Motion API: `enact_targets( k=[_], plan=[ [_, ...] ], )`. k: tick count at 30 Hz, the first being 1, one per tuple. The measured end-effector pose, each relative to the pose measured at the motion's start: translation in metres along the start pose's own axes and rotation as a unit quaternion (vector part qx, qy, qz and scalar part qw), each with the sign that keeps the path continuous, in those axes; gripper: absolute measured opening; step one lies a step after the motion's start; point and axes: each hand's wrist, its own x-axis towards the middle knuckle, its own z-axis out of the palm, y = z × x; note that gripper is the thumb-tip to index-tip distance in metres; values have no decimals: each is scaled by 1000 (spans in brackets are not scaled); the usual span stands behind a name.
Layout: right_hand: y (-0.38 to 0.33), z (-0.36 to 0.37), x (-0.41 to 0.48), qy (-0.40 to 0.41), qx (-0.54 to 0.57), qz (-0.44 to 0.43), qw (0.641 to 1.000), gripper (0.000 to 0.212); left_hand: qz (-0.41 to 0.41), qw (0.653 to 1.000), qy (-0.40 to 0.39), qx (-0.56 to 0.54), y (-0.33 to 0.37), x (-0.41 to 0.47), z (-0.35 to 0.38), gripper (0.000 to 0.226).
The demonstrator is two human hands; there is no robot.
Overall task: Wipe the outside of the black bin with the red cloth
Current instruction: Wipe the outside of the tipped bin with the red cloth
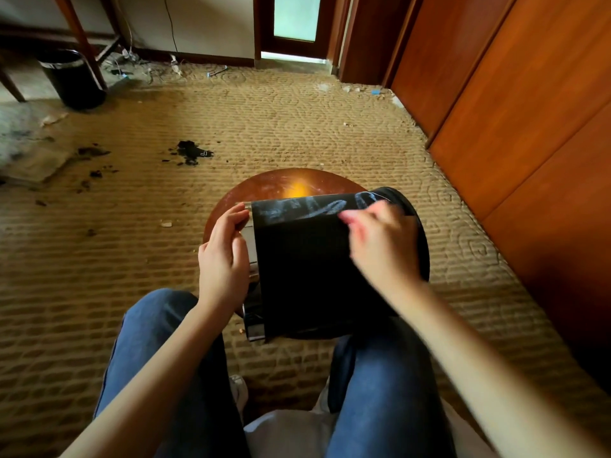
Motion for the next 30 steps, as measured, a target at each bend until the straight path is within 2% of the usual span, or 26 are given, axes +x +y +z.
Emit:
enact_targets(
  k=[3, 5, 7, 9, 11, 13, 15, 17, 20, 22, 23, 25, 27, 30],
  plan=[
    [54, -23, 12, -25, -48, 125, 991, 23, -1, 1000, 4, -8, 1, 0, 2, 45],
    [45, -19, 12, -15, -55, 141, 988, 22, 0, 1000, 10, -19, 1, 0, 3, 46],
    [7, -3, 6, 0, -50, 90, 995, 24, -2, 999, 11, -33, 0, -1, 4, 47],
    [-47, 15, -2, 16, -9, 3, 1000, 26, 7, 999, 11, -39, -2, -1, 4, 47],
    [-99, 23, -12, 0, 32, -53, 998, 28, 18, 999, 11, -35, -5, -1, 4, 47],
    [-120, 23, -16, -23, 48, -93, 994, 27, 20, 999, 10, -23, -8, -1, 2, 48],
    [-97, 17, -10, -36, 50, -104, 993, 24, 27, 1000, 5, -16, -9, -2, 1, 48],
    [-46, 9, 0, -29, 18, -77, 996, 26, 24, 1000, 3, -14, -9, -2, 0, 48],
    [36, -15, 15, -29, -57, 31, 997, 24, 12, 1000, 3, -27, -7, -3, 3, 48],
    [57, -25, 17, -40, -70, 99, 992, 21, 19, 999, 5, -38, -7, -4, 3, 48],
    [52, -23, 17, -33, -71, 107, 991, 21, 22, 999, 6, -43, -8, -4, 4, 48],
    [20, -12, 11, -15, -75, 73, 994, 22, 21, 998, 10, -50, -8, -5, 4, 46],
    [-30, 5, 4, 8, -43, -11, 999, 24, 26, 999, 14, -42, -7, -5, 3, 46],
    [-106, 19, -8, -11, 16, -91, 996, 28, 42, 999, 7, -32, -8, -4, 2, 46]
  ],
)
